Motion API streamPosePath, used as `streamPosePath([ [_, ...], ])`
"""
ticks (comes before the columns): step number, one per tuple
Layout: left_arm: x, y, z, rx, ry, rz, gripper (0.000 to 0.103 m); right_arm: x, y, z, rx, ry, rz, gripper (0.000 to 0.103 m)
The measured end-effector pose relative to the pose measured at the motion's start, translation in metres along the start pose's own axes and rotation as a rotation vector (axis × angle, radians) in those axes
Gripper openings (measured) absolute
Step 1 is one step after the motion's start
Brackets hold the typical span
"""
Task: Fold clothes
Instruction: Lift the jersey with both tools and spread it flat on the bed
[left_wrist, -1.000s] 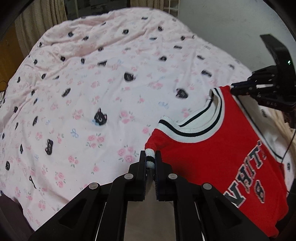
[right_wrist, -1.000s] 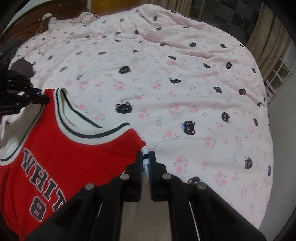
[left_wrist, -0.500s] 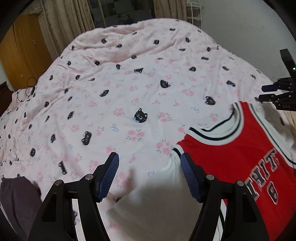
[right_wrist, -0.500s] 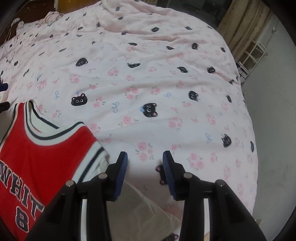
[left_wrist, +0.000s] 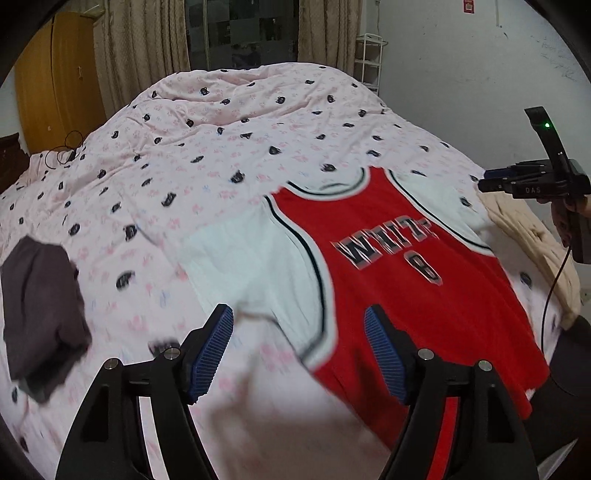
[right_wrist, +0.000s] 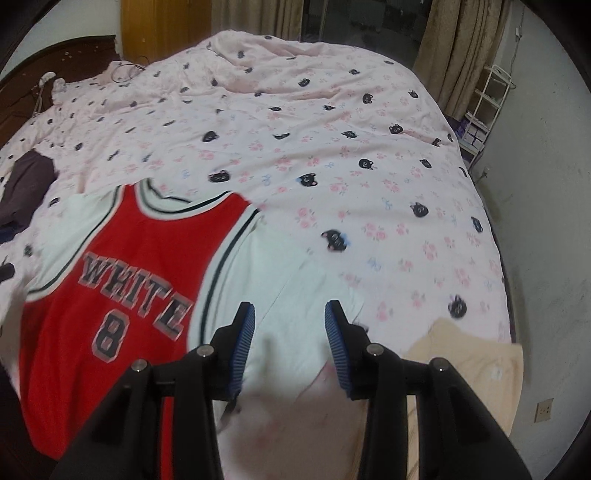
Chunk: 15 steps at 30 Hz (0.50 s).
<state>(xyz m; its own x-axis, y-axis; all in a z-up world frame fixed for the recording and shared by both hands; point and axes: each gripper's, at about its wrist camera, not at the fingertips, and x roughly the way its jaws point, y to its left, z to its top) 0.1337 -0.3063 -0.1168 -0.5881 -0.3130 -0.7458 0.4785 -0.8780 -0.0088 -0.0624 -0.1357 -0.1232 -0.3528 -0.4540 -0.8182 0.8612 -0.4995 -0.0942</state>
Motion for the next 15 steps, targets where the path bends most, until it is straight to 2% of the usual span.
streamPosePath([
  [3, -0.016, -0.019, -0.026, -0.006, 0.002, -0.028, 0.069, -0.02, 0.01, -0.027, 0.01, -0.004, 0.033, 0.041],
  [8, -0.042, -0.058, -0.071, 0.06, -0.015, -0.037, 0.07, -0.044, 0.026, -0.079, 0.033, -0.002, 0.063, 0.041],
  [15, -0.059, -0.102, -0.119, 0.195, -0.003, -0.043, 0.071, -0.065, 0.051, -0.145, 0.042, 0.008, 0.073, 0.041],
])
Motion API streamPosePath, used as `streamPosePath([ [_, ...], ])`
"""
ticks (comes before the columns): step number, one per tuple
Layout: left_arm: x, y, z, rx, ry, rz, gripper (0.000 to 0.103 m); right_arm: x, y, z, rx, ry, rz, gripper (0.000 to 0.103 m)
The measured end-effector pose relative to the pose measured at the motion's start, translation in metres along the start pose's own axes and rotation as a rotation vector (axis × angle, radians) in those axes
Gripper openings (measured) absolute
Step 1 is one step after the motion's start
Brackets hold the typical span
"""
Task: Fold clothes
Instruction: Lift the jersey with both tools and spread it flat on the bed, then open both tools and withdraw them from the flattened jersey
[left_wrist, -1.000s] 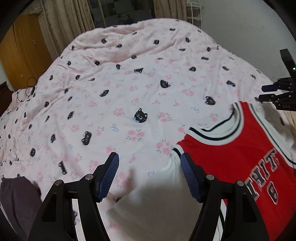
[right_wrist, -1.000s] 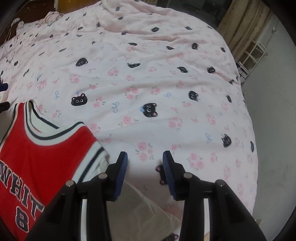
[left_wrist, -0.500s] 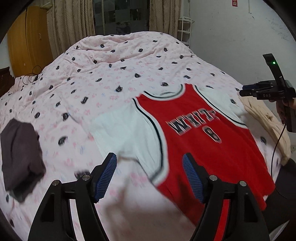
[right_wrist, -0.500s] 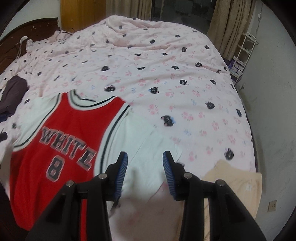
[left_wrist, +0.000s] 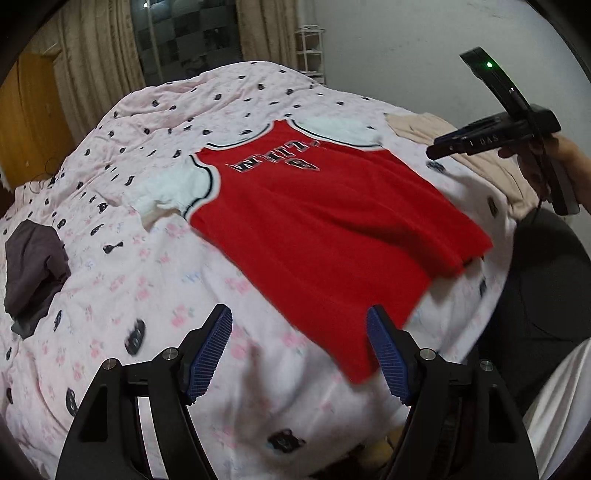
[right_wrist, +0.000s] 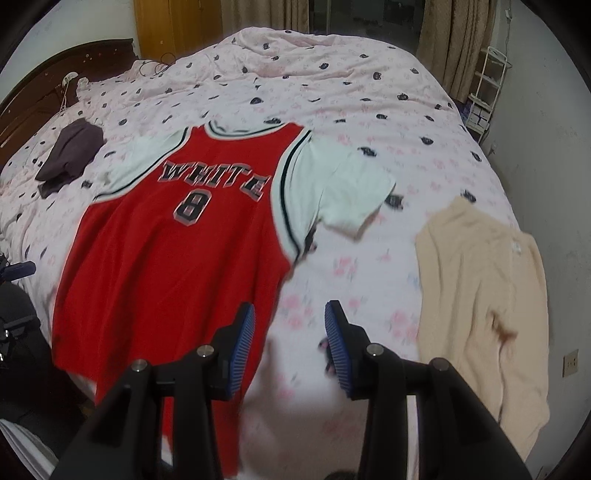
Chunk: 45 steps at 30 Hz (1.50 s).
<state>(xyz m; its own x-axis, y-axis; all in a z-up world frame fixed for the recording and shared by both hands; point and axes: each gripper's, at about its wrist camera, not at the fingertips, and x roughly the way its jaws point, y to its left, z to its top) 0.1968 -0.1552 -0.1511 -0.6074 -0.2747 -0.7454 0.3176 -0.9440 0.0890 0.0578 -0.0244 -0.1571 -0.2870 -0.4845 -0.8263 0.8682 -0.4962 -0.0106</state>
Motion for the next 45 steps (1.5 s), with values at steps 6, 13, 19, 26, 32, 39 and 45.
streamPosePath([
  [6, -0.004, -0.023, -0.016, -0.005, -0.013, -0.07, 0.071, -0.016, 0.017, -0.042, 0.031, -0.007, 0.037, 0.041],
  [13, 0.0, -0.039, -0.03, 0.022, -0.043, -0.068, 0.071, -0.027, 0.03, -0.08, 0.056, 0.015, 0.062, 0.041],
  [19, 0.013, -0.047, -0.037, 0.046, -0.001, -0.03, 0.069, -0.025, 0.04, -0.097, 0.057, 0.035, 0.066, 0.041],
  [26, 0.021, -0.049, -0.036, 0.046, -0.007, -0.014, 0.049, -0.021, 0.047, -0.102, 0.05, 0.045, 0.064, 0.041],
  [32, 0.025, -0.042, -0.039, 0.01, 0.015, -0.005, 0.044, -0.022, 0.043, -0.104, 0.062, 0.051, 0.068, 0.041],
  [39, 0.025, 0.002, -0.053, -0.312, 0.035, -0.291, 0.044, -0.021, 0.038, -0.105, 0.085, 0.058, 0.076, 0.041],
  [45, 0.037, 0.05, -0.081, -0.715, 0.018, -0.584, 0.044, -0.02, 0.038, -0.103, 0.082, 0.062, 0.079, 0.041],
])
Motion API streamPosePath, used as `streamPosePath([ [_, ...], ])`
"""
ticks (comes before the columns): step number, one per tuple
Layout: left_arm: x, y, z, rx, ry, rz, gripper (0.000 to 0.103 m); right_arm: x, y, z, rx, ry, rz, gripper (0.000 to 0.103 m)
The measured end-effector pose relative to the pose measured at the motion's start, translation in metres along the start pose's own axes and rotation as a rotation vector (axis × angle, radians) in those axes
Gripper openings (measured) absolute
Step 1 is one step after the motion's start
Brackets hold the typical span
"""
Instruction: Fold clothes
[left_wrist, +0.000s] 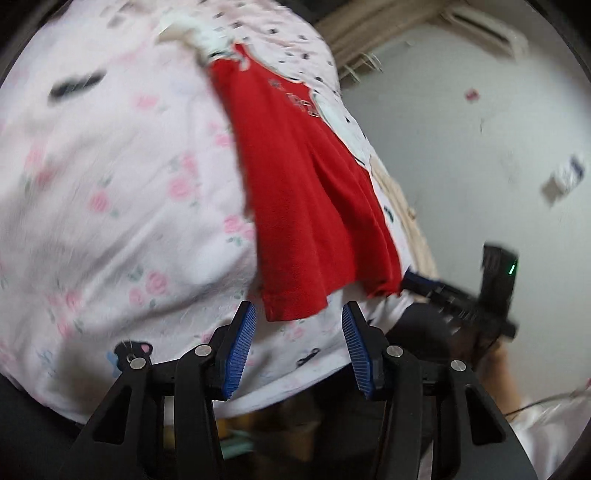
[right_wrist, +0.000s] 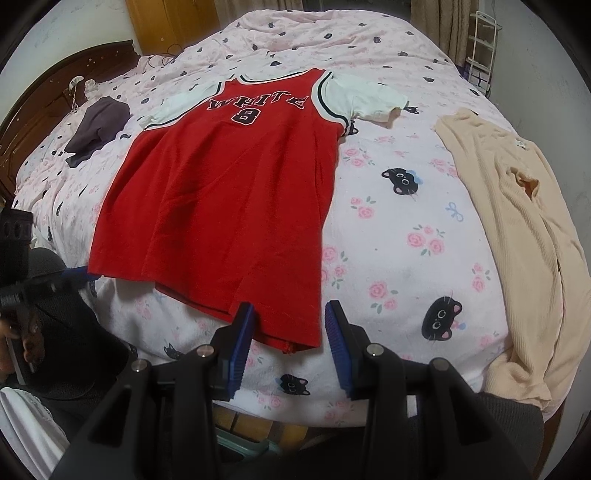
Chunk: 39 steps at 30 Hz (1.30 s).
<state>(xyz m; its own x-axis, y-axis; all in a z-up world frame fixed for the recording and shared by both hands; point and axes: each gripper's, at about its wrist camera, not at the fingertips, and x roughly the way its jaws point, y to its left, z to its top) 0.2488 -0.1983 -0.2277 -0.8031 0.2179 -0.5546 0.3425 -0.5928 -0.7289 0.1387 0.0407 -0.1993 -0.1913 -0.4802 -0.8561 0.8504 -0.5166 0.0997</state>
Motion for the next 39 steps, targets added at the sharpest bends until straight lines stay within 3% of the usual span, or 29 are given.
streamPosePath([
  [4, 0.005, 0.013, -0.004, -0.101, 0.008, -0.074, 0.044, 0.001, 0.003, 0.002, -0.007, 0.003, 0.002, 0.041],
  [11, 0.011, 0.015, -0.007, -0.126, -0.015, -0.081, 0.043, 0.002, 0.007, 0.002, -0.035, 0.005, -0.011, 0.041],
  [16, 0.017, 0.013, 0.005, -0.114, -0.02, -0.073, 0.024, 0.004, 0.001, 0.0, -0.013, 0.021, -0.007, 0.041],
  [18, 0.02, 0.013, 0.007, -0.11, -0.018, -0.071, 0.01, 0.006, -0.006, -0.001, 0.017, 0.032, 0.007, 0.041],
  [20, 0.022, 0.01, 0.008, -0.095, -0.015, -0.064, 0.006, 0.006, -0.013, -0.003, 0.052, 0.043, 0.019, 0.041],
  [27, 0.006, 0.002, 0.009, -0.052, -0.056, -0.005, 0.004, 0.007, -0.028, -0.01, 0.111, 0.067, 0.054, 0.041],
  [39, -0.049, -0.031, 0.031, 0.077, -0.197, 0.113, 0.004, 0.019, -0.002, -0.014, -0.007, 0.115, 0.027, 0.041],
])
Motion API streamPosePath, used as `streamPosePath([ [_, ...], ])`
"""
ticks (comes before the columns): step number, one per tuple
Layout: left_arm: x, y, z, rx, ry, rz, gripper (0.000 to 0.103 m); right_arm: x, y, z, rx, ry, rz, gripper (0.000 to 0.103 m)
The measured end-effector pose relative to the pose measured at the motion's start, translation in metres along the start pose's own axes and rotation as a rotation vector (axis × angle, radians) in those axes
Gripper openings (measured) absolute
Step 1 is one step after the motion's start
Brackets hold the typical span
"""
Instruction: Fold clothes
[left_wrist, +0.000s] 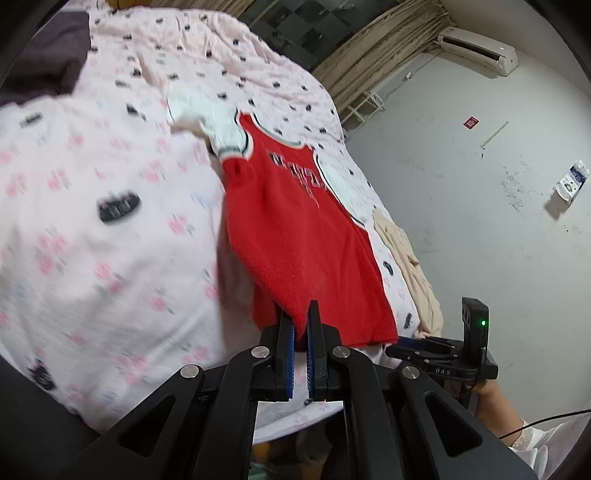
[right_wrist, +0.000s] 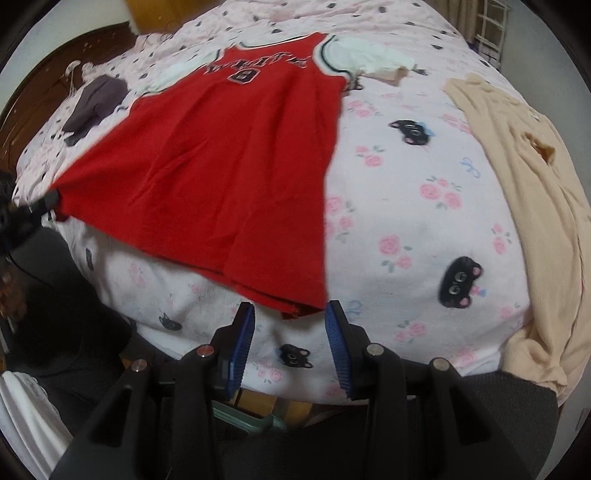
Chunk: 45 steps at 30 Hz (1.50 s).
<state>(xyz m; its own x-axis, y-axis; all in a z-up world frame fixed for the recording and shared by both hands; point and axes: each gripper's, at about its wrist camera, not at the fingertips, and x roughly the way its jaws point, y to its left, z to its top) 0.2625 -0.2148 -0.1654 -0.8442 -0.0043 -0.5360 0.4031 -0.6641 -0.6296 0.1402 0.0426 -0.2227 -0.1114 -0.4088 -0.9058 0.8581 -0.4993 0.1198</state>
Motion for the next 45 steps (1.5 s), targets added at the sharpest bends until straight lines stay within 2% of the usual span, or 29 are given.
streamPosePath([
  [8, -0.031, 0.011, 0.005, 0.015, -0.04, 0.054, 0.004, 0.001, 0.002, 0.002, 0.012, -0.031, -0.058, 0.041],
  [12, -0.023, 0.017, -0.006, 0.006, 0.018, 0.091, 0.004, 0.001, -0.003, 0.004, 0.035, -0.028, -0.082, 0.041],
  [18, -0.013, 0.028, -0.017, -0.033, 0.037, 0.112, 0.004, 0.005, 0.0, 0.001, -0.01, 0.043, -0.02, 0.041],
  [24, -0.017, 0.029, -0.011, -0.04, 0.015, 0.1, 0.004, 0.008, -0.005, -0.001, -0.011, 0.053, -0.026, 0.041],
  [28, -0.019, 0.027, -0.005, -0.034, 0.006, 0.093, 0.004, 0.017, 0.004, 0.002, -0.042, 0.042, -0.066, 0.04],
  [29, -0.02, 0.026, -0.004, -0.033, 0.002, 0.092, 0.003, 0.018, 0.007, 0.004, -0.046, 0.037, -0.063, 0.033],
  [30, -0.021, 0.026, -0.004, -0.034, 0.0, 0.091, 0.004, 0.018, 0.01, 0.005, -0.052, 0.034, -0.053, 0.015],
  [31, -0.021, 0.026, -0.003, -0.036, -0.003, 0.09, 0.004, 0.018, 0.011, 0.005, -0.057, 0.035, -0.05, 0.009],
  [32, -0.022, 0.026, -0.002, -0.037, -0.006, 0.088, 0.004, 0.018, 0.013, 0.006, -0.063, 0.037, -0.058, 0.01],
  [37, -0.023, 0.024, 0.0, -0.038, -0.009, 0.078, 0.004, 0.0, 0.014, 0.006, -0.146, 0.008, -0.159, 0.008],
  [39, -0.022, 0.021, 0.001, -0.033, -0.005, 0.071, 0.003, -0.017, 0.016, 0.009, -0.183, -0.032, -0.198, 0.007],
  [43, -0.02, 0.014, 0.001, -0.021, 0.006, 0.057, 0.004, -0.063, 0.032, 0.017, -0.306, -0.149, -0.346, 0.007],
  [45, -0.02, 0.01, 0.001, -0.01, 0.012, 0.059, 0.004, -0.089, 0.042, 0.019, -0.366, -0.207, -0.377, 0.007],
])
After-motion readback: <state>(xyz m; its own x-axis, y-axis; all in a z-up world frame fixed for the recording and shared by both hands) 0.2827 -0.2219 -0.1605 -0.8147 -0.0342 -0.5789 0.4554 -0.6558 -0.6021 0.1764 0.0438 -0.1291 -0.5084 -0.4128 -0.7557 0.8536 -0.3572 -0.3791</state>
